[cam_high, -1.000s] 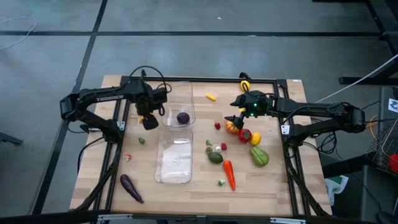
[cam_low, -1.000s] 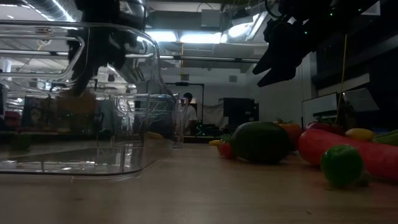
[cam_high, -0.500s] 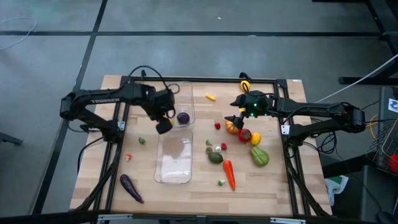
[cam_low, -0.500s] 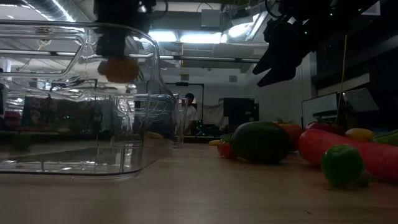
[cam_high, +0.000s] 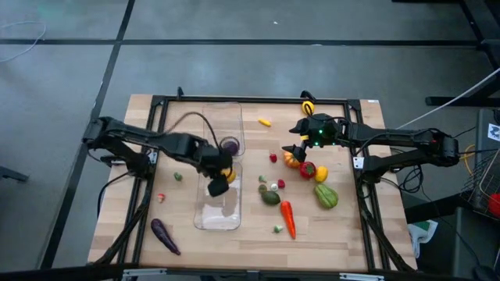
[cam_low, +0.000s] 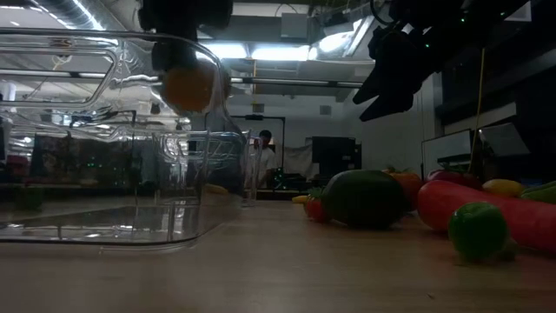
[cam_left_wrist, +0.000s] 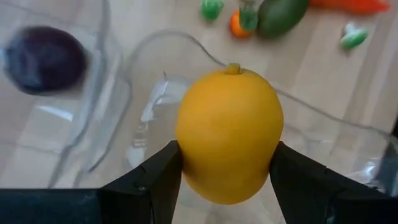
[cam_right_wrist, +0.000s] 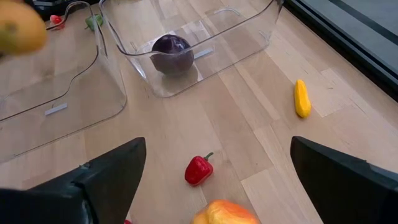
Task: Sort produce into baskets
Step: Put the middle left yellow lemon into the bottom transparent bin
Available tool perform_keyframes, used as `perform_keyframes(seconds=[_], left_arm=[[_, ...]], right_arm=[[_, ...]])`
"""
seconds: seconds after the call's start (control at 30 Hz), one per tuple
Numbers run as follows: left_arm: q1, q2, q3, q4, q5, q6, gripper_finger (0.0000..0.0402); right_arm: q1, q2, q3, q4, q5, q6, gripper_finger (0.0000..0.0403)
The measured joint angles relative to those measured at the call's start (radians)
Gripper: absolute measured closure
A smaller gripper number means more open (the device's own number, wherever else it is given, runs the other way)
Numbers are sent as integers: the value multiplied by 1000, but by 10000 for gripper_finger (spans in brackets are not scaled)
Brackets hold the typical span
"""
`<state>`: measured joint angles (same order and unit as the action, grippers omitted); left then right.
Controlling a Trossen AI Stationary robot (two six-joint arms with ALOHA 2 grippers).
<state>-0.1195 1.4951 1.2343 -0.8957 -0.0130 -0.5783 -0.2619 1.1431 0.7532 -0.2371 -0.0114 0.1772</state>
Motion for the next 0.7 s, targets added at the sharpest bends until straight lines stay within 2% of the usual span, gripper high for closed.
perform_keyframes(seconds=[0.37, 0.7], left_arm=[[-2, 167, -1, -2, -22, 8, 189], [28, 214, -1, -5, -26, 4, 189]], right_arm=[[0, 0, 0, 0, 0, 0, 8], [0, 0, 0, 1, 0, 0, 8]])
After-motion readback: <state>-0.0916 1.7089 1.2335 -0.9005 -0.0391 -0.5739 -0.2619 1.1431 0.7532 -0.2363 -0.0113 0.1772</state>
